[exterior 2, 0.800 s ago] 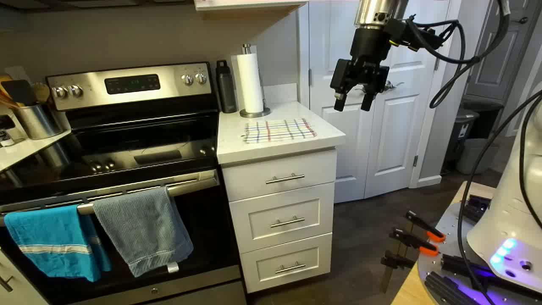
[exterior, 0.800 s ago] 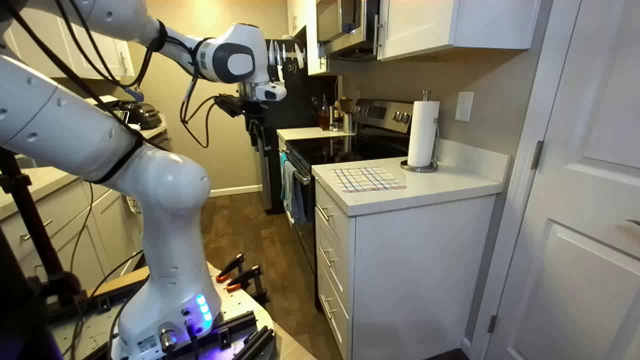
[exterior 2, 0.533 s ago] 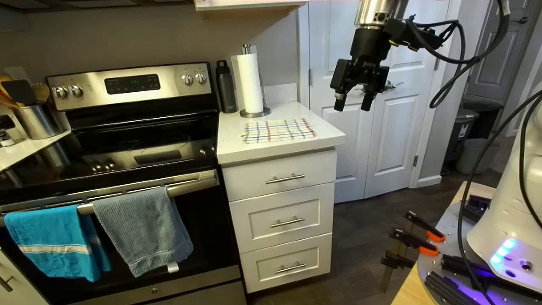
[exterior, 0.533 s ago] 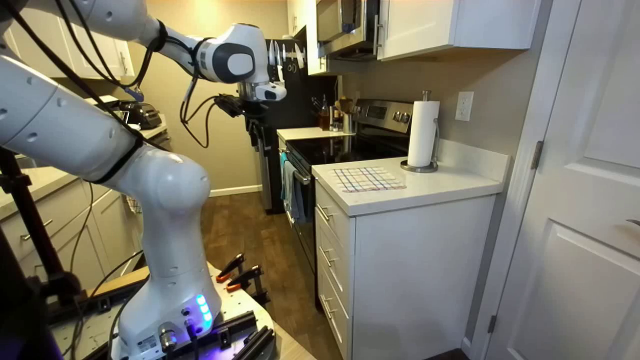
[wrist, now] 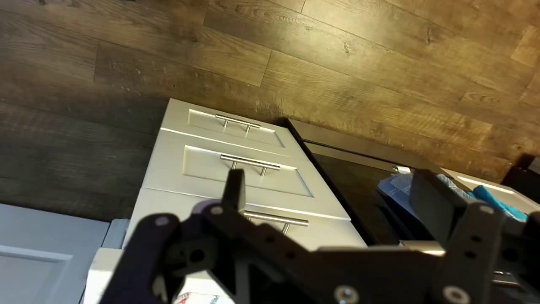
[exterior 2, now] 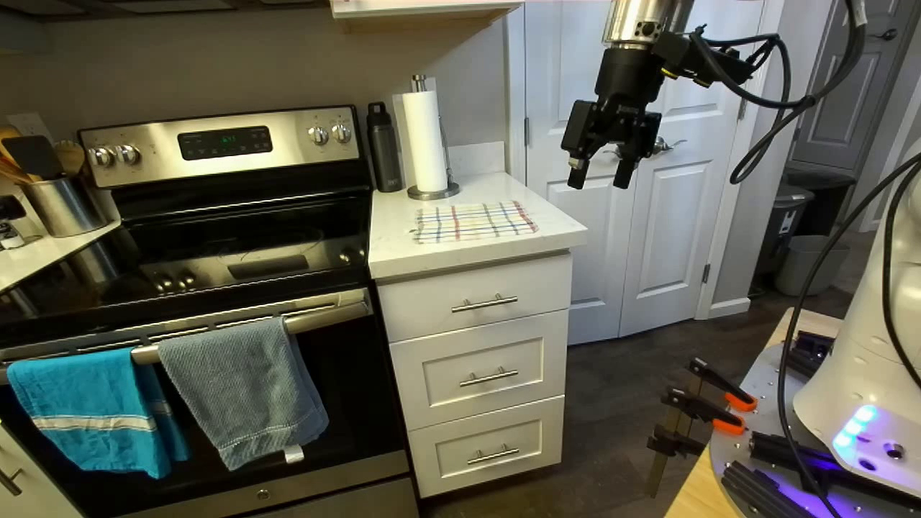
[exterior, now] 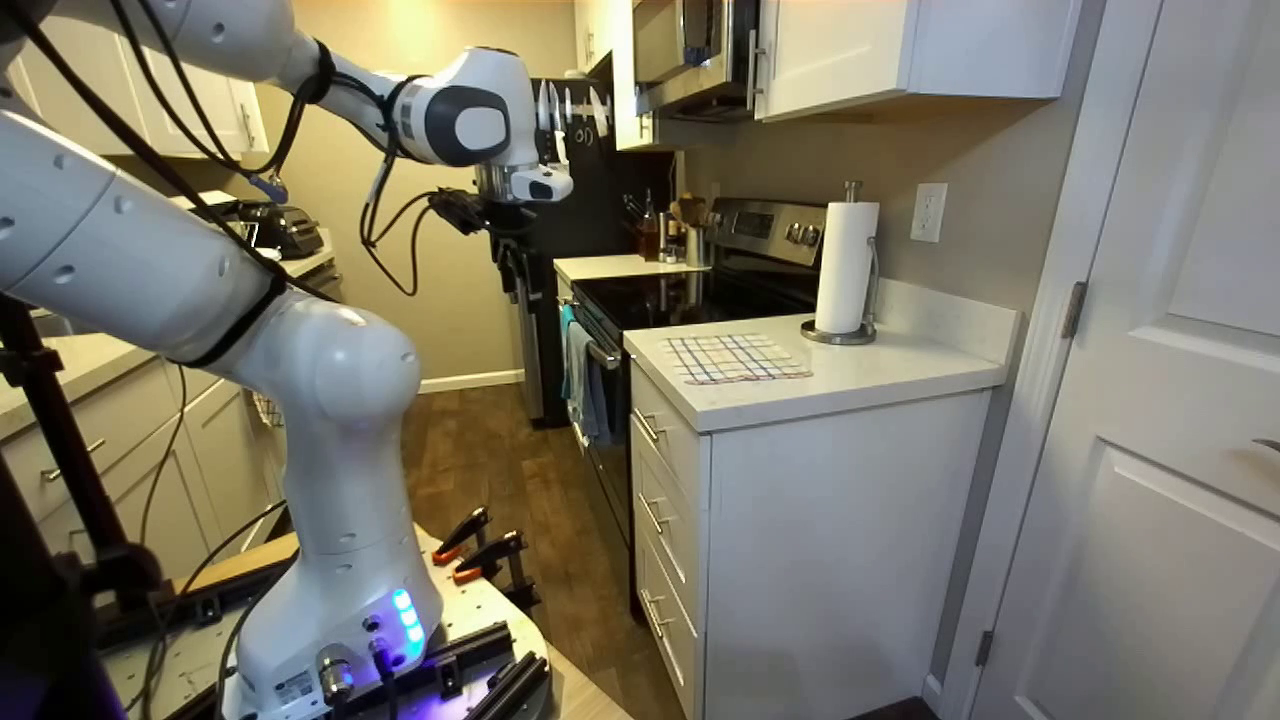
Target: Open the topmost drawer
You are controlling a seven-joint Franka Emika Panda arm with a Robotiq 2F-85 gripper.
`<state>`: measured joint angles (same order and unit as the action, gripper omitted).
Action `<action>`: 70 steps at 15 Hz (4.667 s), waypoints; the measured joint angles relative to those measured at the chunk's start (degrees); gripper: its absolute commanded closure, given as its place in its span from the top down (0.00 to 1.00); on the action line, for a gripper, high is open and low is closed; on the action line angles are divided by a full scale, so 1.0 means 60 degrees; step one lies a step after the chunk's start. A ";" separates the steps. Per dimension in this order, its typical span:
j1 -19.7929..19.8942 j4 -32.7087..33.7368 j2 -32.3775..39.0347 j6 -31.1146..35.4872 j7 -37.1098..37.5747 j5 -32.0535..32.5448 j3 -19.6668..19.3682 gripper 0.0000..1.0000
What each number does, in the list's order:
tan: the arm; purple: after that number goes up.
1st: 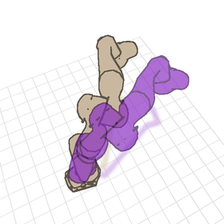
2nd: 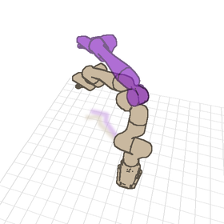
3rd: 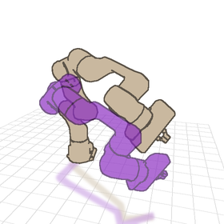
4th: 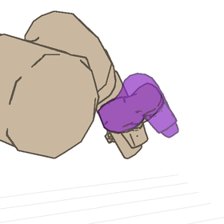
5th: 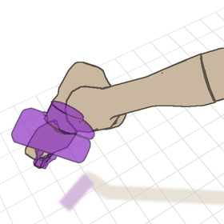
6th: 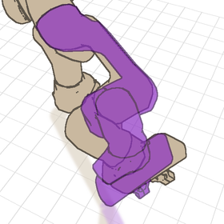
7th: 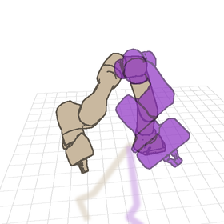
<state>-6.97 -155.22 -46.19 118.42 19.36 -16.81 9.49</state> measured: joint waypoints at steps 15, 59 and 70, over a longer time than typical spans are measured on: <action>0.0000 0.0000 0.0000 0.0000 0.0000 0.0000 0.0000 1.00; 0.2430 0.1171 0.7435 0.8389 0.7924 0.6695 0.2549 1.00; 0.2430 0.1194 0.7443 0.8383 0.7925 0.6695 0.2551 1.00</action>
<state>7.61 -148.06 -1.53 168.72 66.91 23.36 24.80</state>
